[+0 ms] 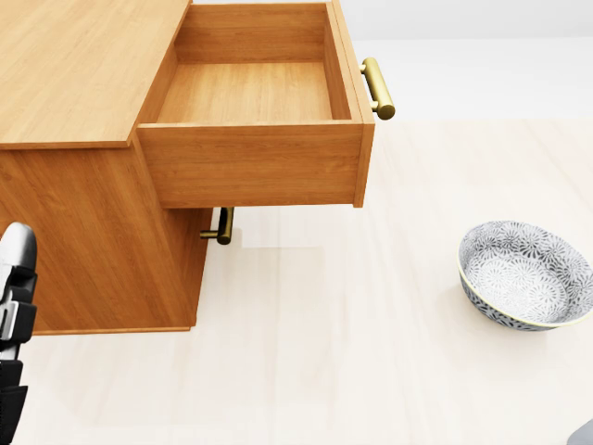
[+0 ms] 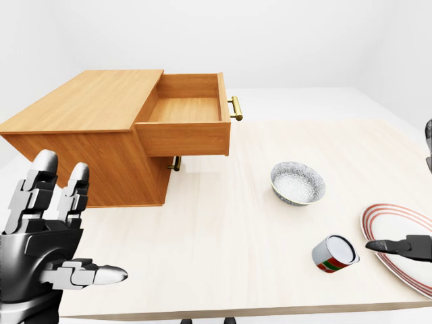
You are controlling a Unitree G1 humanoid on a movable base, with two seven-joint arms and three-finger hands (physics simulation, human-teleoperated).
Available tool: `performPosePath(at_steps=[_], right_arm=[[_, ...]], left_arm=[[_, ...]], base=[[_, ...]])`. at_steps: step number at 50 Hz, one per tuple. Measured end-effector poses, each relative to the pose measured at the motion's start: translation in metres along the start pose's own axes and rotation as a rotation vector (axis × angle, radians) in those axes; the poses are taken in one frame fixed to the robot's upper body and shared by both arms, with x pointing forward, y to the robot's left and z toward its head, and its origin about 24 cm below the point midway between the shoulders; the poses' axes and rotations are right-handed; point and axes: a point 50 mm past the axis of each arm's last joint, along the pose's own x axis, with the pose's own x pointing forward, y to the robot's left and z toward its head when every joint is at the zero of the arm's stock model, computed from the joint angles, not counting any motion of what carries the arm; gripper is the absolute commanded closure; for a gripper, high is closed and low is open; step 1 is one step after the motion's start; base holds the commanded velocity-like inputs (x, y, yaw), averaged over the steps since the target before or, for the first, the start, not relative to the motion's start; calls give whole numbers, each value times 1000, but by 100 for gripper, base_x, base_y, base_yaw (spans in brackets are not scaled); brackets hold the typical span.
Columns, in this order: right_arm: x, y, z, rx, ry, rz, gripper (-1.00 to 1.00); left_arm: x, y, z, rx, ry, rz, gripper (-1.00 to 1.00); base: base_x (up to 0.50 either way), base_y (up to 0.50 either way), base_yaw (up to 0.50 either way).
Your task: Put the ketchup in the top drawer of the cabinet.
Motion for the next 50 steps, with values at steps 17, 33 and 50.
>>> performPosePath(at_steps=[17, 33, 50], right_arm=[[11, 18, -33, 37, 135, 98, -100], [2, 65, -71, 229, 278, 264, -100], [-10, 102, -95, 366, 375, 396, -100]], left_arm=[[2, 0, -4, -2, 10, -1, -100], [2, 0, -5, -1, 17, 1, -100], [3, 0, -8, -2, 25, 1, -100]], base=[[0, 0, 0], [0, 0, 0], [0, 0, 0]])
